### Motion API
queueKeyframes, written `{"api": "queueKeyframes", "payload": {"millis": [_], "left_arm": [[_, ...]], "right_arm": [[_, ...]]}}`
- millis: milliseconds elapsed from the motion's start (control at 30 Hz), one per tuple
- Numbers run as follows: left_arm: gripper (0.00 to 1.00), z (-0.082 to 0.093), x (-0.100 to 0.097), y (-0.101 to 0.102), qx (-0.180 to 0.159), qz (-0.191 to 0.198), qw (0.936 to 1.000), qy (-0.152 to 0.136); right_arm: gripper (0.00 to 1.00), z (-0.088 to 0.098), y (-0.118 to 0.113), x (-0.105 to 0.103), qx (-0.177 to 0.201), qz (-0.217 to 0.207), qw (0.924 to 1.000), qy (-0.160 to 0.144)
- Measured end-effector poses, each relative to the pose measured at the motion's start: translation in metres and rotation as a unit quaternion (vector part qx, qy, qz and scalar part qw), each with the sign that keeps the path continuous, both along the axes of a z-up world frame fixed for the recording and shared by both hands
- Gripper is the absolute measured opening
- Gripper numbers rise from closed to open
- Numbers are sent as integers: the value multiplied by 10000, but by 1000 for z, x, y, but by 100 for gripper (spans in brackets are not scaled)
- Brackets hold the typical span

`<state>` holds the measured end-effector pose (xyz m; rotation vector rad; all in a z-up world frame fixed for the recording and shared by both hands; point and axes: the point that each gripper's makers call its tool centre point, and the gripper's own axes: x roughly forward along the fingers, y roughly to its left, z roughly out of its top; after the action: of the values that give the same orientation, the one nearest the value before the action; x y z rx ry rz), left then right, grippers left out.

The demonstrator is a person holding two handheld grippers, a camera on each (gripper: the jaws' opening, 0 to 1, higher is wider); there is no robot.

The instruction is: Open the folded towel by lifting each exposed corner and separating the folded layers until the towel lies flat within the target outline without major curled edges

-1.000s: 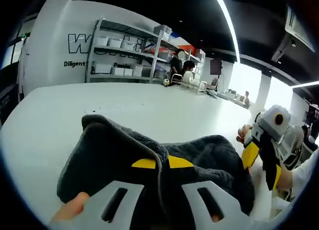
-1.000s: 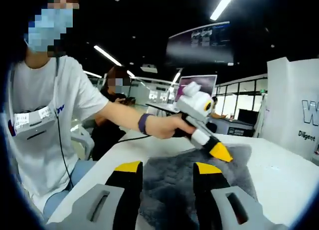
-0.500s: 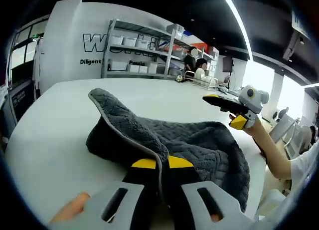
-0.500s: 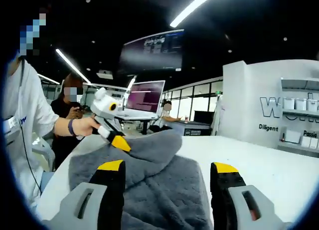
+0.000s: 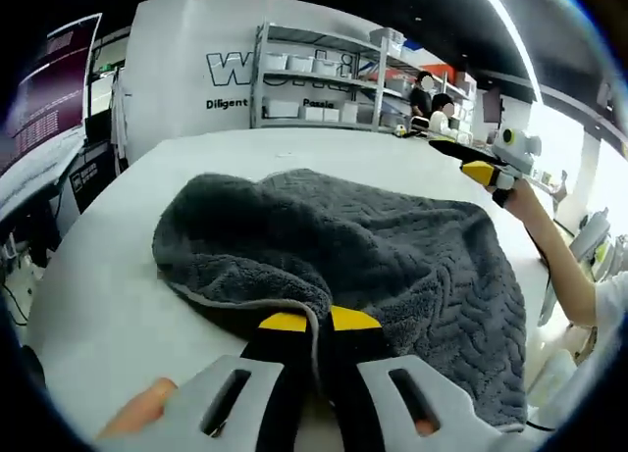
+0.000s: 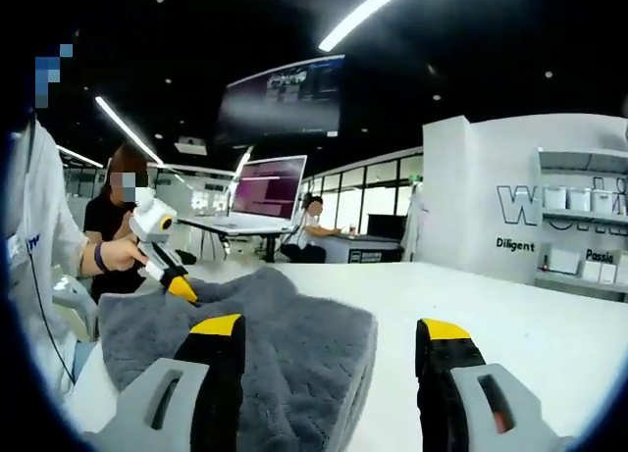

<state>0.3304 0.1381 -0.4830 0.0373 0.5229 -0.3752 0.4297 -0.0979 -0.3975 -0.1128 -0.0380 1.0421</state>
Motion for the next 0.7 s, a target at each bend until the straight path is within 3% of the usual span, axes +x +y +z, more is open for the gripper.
{"api": "queueKeyframes", "payload": {"millis": [300,467,600,700], "left_arm": [[11,3,-16,9,203,211,9990,-344],[19,7,-29,18,2,465,9973,-560],[29,22,-38,32,-309,917,9904,-983],[30,34,-46,35,-254,996,9870,-1235]], "right_arm": [[71,-1,1,0,-38,24,10000,3],[71,0,0,-1,-21,37,10000,-20],[71,0,2,-2,-67,47,10000,-30],[71,1,4,-5,-77,115,9999,-76]]}}
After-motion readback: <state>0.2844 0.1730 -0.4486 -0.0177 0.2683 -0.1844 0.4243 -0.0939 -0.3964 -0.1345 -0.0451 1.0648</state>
